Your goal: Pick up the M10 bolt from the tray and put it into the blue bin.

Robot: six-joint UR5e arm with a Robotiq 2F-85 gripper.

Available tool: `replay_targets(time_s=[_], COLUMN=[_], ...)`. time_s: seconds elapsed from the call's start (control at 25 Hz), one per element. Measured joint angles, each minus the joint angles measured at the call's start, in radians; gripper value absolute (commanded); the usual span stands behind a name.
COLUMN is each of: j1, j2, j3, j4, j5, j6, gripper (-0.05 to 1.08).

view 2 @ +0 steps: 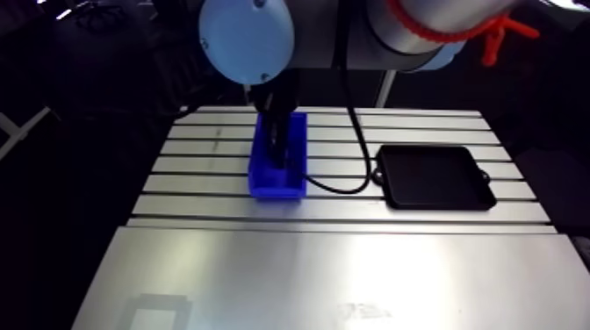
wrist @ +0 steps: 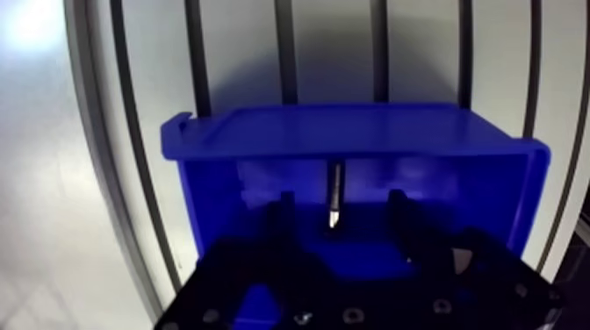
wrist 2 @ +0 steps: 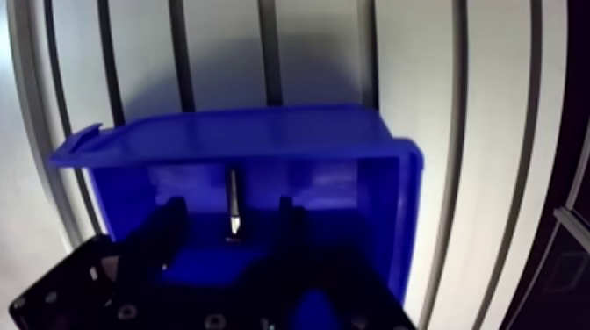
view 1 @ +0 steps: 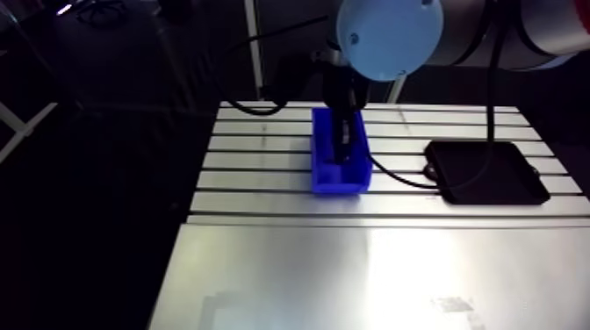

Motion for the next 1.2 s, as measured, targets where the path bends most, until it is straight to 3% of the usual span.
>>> replay_targets(time_s=[0.32,0.72,0.88,1.2], j1=[0.012,0.013,0.013,0.013], j2=[-0.082,-0.163,-0.190,-0.251], j3=[-0.030,-0.182,-0.253,-0.353], j4=[0.062,0.326,0.439,0.609], j5=[0.005,0.005,-0.002,-0.016], j6=[0.012,0.145,0.327,0.921], gripper=[0.01,0.01,0.01,0.01])
